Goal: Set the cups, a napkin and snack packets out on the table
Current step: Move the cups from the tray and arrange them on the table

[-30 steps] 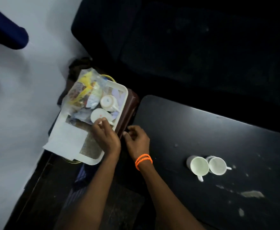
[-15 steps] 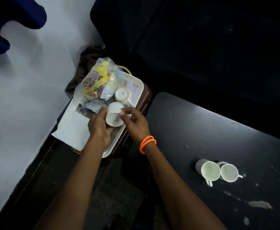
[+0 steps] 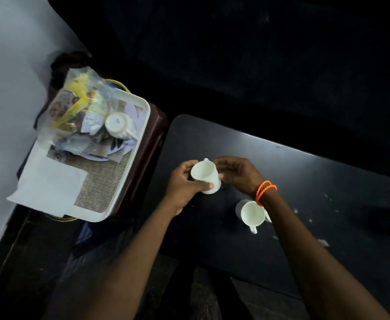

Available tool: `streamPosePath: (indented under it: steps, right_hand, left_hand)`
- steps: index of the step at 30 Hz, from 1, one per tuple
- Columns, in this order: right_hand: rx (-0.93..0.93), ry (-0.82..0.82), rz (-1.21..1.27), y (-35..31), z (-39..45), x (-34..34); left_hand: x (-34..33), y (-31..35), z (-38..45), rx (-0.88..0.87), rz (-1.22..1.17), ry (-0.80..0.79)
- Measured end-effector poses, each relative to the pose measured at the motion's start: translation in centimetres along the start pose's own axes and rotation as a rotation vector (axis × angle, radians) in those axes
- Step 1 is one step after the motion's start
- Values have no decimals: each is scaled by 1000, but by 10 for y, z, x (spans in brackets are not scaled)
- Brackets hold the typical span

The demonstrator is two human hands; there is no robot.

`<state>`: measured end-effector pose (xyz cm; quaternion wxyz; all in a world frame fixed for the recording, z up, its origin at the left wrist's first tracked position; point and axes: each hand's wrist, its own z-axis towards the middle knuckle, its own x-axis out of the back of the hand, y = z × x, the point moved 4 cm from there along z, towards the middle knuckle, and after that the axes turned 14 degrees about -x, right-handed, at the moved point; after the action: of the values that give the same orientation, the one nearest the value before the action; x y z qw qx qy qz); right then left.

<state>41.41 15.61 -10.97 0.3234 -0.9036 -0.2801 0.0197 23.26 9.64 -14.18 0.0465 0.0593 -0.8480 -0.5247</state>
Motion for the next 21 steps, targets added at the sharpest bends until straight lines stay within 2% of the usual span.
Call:
streamPosePath:
  steps: [4,8,13,21]
  right_hand:
    - [-7,165,-102,30,2,21]
    - [-9,249,-113,51,-1,32]
    - [-10,301,-106,64,-6,36]
    - [-49,321,-128,68,-17,40]
  left_hand:
    - [-50,-13,-6,-135,312,-25]
    - [-73,-21,-17,-234,476,-33]
    - [-83,-24,-27,-299,530,-29]
    - [-94,-26,-34,-294,530,-103]
